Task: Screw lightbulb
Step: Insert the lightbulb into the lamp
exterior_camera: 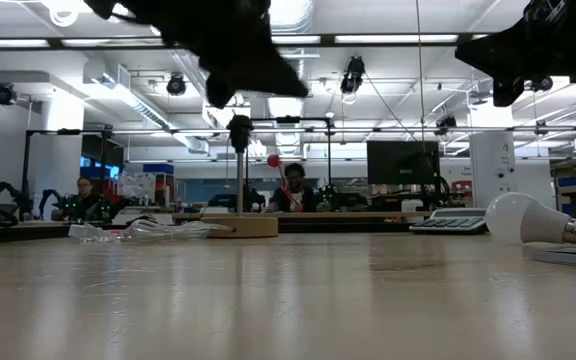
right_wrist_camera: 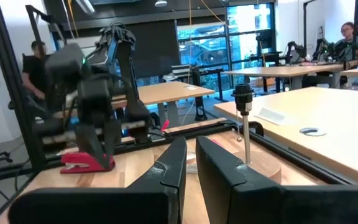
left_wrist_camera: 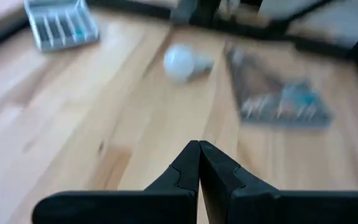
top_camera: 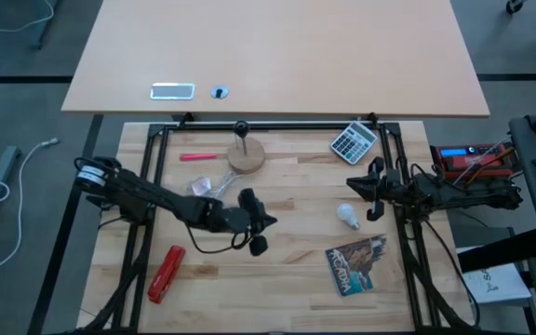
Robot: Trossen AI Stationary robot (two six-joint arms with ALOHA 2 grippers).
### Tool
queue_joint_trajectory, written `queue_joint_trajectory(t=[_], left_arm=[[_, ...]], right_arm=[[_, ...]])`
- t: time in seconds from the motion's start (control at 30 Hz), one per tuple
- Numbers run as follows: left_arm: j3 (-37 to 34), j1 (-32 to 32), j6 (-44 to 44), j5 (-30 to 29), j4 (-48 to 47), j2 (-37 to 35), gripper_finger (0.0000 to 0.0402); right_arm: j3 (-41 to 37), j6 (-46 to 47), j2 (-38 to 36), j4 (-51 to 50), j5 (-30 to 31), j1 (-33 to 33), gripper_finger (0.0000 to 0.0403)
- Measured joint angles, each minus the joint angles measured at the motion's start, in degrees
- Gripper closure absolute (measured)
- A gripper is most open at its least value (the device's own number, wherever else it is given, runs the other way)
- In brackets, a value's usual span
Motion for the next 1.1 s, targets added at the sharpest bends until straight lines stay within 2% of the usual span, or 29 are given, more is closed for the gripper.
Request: queue_joint_trajectory(t=[0.13, 0.27, 0.4, 0.6, 0.67, 0.77, 0.87, 1.1], left_arm=[[0.00, -0.05, -1.91, -1.12, -8.76, 0.83, 0.0402], [0.00, 0.08, -2.06, -8.71, -16.12, 0.97, 0.0402], [0.00, 0.12, -2.06, -14.42, -21.29, 0.69, 0.0402], [-0.02, 1.02, -2.03, -14.93, -22.77, -0.45, 0.0402], [-0.02, 1.55, -1.80, -14.96, -22.77, -1.30, 0.0401], [-0.02, 2.22, -0.83, -14.97, -23.09, -3.62, 0.0402], [0.01, 2.42, -0.94, -15.10, -22.72, -6.70, 0.0401], [0.02, 1.69, -5.30, -14.03, -25.13, -12.39, 0.0401]], right_arm=[[0.00, 0.87, 0.02, -0.05, -0.07, -0.02, 0.0371], [0.00, 8.86, 0.00, -0.38, -0.56, 0.00, 0.0371], [0.00, 7.71, 0.52, -0.35, -0.57, 0.00, 0.0371], [1.10, 2.98, 4.81, -0.48, 0.41, -0.02, 0.0371], [2.37, 1.80, 7.26, -0.46, 2.74, -0.02, 0.0371], [4.70, 0.33, 11.46, -0.48, 6.16, -0.03, 0.0371], [7.77, -4.21, 16.01, -0.45, 6.28, -0.04, 0.0371], [16.33, -9.39, 28.77, -0.52, 12.31, -0.04, 0.0371]])
